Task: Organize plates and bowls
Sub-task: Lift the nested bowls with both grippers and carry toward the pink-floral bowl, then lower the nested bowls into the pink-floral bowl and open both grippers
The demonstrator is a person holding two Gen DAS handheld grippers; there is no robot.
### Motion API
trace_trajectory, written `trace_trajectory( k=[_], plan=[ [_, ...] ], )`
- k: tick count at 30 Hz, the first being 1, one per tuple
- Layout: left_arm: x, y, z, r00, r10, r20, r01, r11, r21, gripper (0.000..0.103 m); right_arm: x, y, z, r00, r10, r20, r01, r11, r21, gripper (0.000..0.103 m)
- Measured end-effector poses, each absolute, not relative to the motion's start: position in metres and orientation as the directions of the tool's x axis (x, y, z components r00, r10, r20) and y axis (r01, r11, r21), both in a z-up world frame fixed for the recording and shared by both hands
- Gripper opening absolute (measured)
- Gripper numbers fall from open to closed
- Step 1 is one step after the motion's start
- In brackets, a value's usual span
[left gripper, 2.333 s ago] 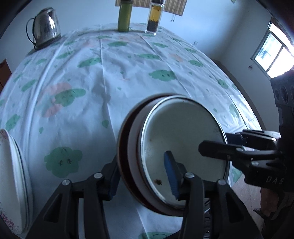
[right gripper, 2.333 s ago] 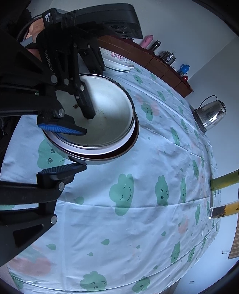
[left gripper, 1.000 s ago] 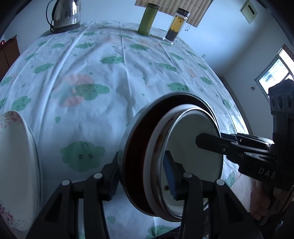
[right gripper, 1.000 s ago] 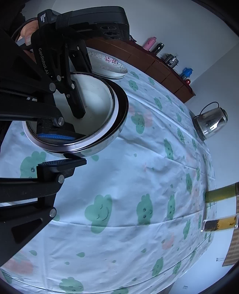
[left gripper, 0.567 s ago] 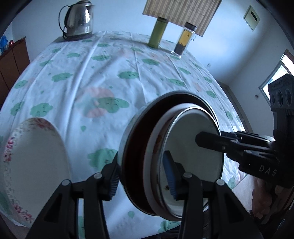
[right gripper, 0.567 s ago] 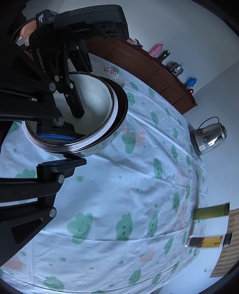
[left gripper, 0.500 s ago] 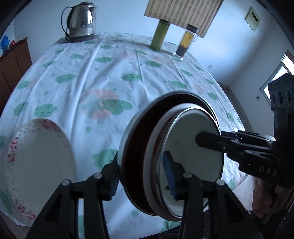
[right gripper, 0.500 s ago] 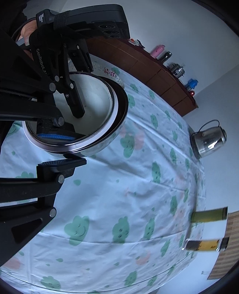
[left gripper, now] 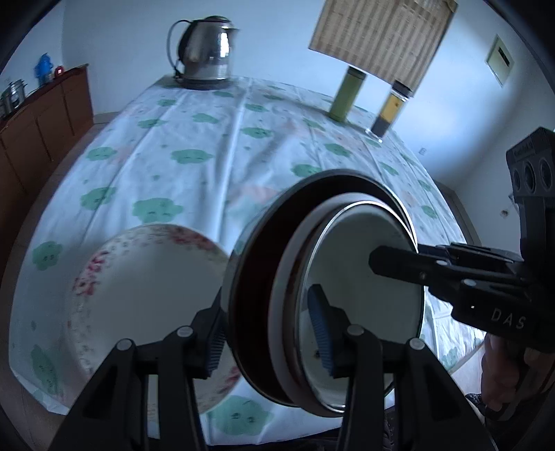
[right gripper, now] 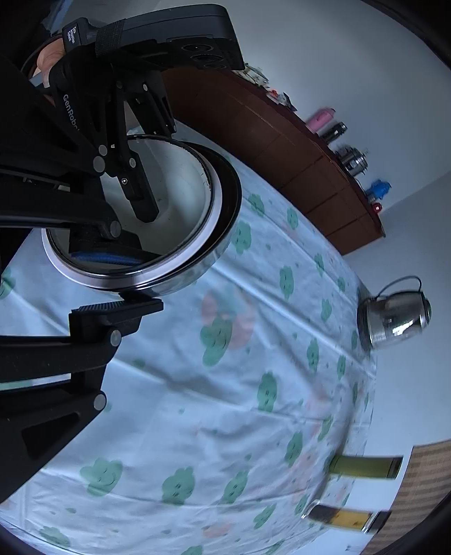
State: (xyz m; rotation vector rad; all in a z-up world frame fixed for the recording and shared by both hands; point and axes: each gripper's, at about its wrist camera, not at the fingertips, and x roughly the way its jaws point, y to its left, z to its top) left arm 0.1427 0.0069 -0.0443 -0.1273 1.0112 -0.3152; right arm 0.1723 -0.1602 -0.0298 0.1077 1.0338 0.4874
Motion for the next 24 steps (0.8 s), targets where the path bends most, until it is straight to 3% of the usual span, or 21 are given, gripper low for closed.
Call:
trace_trajectory(
  k=[24],
  plan=[
    [0.129,0.092,-0.052,0.503,-0.227,-0.834,0.051,0.971,-0.233,0.044,0.191,-0.061,-0.035,0.281,0.47,-0.837,-0.472,0.827,0.306,0.02]
  ],
)
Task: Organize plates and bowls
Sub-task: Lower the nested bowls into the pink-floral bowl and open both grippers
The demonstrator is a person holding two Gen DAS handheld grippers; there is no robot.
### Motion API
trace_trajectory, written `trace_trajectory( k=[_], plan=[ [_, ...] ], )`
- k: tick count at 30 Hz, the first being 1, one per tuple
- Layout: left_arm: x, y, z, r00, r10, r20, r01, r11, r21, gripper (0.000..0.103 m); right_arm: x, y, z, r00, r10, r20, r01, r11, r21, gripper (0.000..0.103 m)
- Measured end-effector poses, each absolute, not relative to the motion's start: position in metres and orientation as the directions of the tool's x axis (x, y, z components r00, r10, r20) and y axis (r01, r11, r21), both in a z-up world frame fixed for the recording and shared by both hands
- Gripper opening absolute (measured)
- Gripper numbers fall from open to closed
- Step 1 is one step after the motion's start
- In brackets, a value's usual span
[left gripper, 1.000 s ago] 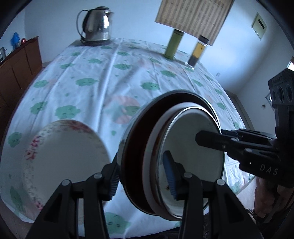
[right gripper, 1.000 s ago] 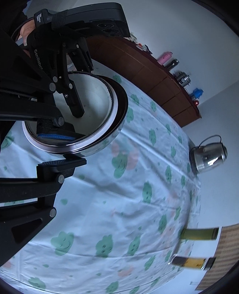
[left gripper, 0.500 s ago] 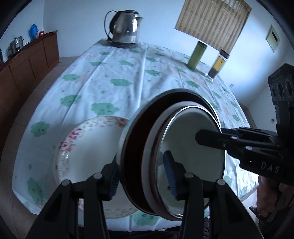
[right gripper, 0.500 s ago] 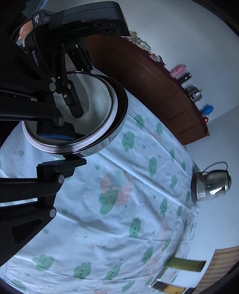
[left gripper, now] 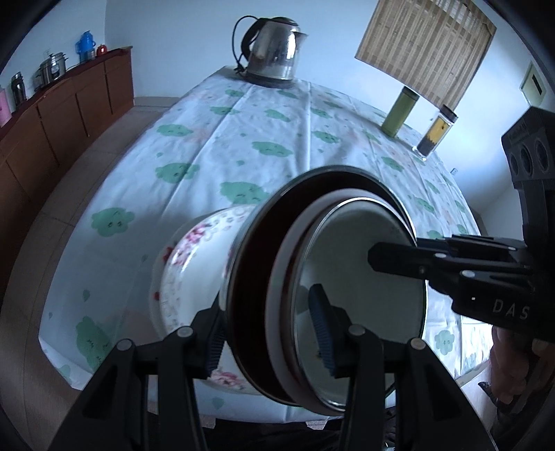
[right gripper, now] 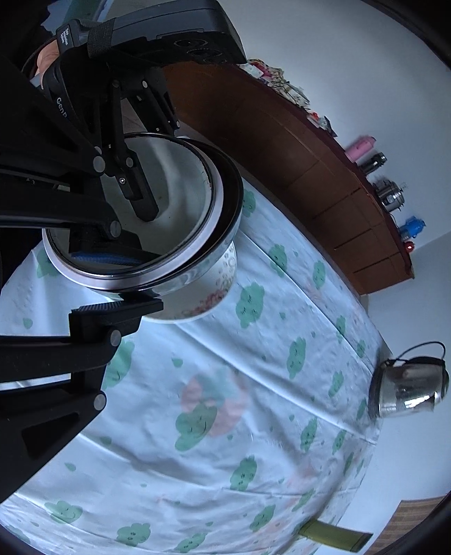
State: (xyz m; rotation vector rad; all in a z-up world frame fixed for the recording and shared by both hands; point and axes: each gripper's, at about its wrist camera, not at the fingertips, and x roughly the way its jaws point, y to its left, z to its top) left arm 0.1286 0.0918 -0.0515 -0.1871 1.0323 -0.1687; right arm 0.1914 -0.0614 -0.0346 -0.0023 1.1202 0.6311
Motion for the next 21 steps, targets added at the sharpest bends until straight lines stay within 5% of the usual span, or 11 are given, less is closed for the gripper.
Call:
trace_trajectory(
  k=[21],
  plan=[
    [0.137,0.121,-0.085,0.437,-0.245,-0.866,0.006,0.963,-0.269,0.042,0.208,-0.025,-0.069,0.157,0.427,-0.89,-0.478,0.822,0.31,0.02]
  ],
)
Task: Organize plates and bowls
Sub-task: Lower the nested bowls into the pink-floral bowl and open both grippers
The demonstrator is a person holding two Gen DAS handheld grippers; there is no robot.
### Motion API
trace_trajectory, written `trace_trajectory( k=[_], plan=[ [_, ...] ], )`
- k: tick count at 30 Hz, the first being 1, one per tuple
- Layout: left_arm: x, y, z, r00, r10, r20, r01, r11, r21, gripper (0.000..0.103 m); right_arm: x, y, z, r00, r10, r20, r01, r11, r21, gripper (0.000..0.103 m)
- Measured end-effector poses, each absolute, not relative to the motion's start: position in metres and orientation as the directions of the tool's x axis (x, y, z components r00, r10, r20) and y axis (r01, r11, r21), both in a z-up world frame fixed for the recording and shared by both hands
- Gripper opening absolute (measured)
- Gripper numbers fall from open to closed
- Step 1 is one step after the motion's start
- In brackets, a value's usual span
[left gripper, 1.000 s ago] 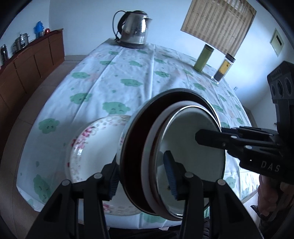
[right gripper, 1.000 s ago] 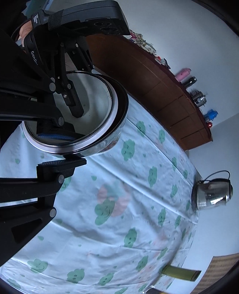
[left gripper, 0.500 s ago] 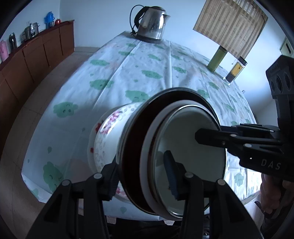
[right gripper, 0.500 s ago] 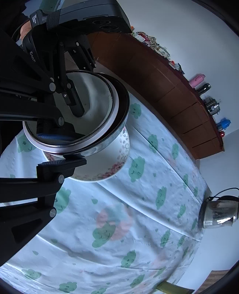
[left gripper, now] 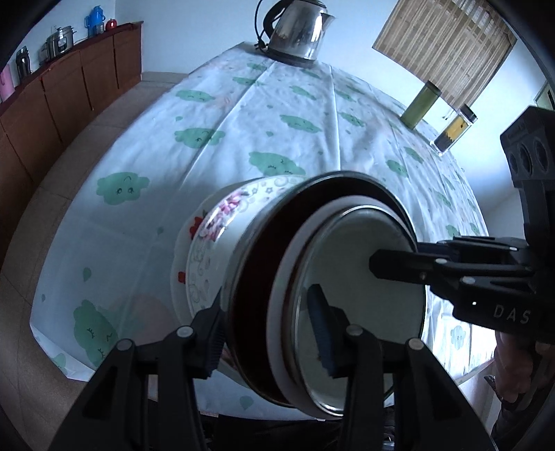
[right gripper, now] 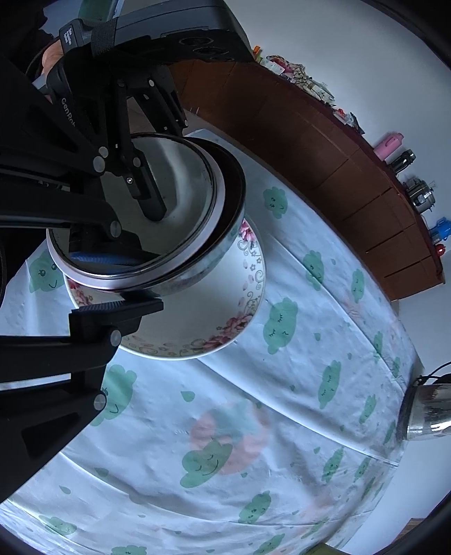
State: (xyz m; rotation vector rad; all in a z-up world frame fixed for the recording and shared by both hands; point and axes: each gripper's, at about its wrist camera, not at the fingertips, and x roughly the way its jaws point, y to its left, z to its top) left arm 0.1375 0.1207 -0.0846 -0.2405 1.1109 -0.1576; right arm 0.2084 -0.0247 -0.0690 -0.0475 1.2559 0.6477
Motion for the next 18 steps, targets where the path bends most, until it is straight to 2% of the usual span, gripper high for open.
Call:
trace_trajectory(
  k=[18],
  plan=[
    [0.156,0.128,-0.09,0.446,-0.263,-0.856,0.017,0.958,-0.286,0.044,0.221,-0.023,-0.078,0.14,0.433,-0.89,-0.463,0.824,0.328,0.02]
  ],
)
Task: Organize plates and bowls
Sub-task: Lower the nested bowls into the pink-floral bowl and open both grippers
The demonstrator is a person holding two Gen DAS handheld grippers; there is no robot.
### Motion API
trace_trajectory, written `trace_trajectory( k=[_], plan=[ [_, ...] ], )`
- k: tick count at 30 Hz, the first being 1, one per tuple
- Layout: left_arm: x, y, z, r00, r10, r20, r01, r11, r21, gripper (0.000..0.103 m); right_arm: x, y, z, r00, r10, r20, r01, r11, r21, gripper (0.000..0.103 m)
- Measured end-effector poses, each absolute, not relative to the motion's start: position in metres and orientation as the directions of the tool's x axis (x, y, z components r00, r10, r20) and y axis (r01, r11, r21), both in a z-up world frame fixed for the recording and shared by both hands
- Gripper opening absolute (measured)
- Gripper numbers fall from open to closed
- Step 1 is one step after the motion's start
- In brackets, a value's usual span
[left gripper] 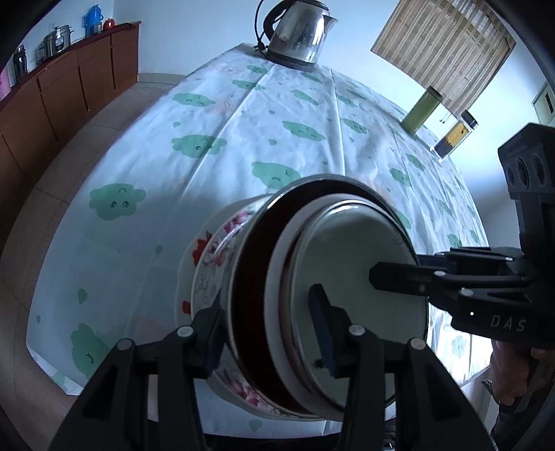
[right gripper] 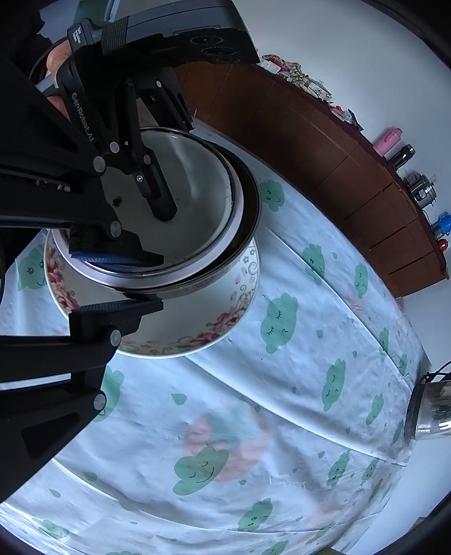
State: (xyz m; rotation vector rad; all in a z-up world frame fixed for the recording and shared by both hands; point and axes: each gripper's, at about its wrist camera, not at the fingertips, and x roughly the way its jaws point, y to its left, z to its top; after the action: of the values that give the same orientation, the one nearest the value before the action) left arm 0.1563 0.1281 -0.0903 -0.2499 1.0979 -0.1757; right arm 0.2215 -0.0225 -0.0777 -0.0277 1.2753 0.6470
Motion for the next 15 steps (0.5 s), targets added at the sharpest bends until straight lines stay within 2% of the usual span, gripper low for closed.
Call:
trace_trajectory(
  k=[13,15],
  plan=[
    [0.1579,0.1294,-0.0918,0.489,-0.237,-0.839,0.036,0.967,-0.253,0.045,0.2223,-0.0192,-0.0793,0.153,0.44,-0.885,-0.472,0.819,0.326,0.023],
    [0.159,0.1307,-0.0938,0.49,-0.249,-0.835,0.037,0.963,-0.266,0.051,0.222,-0.018,-0.0789,0.157,0.442,-0.883,-0.476,0.817,0.324,0.024]
  ],
)
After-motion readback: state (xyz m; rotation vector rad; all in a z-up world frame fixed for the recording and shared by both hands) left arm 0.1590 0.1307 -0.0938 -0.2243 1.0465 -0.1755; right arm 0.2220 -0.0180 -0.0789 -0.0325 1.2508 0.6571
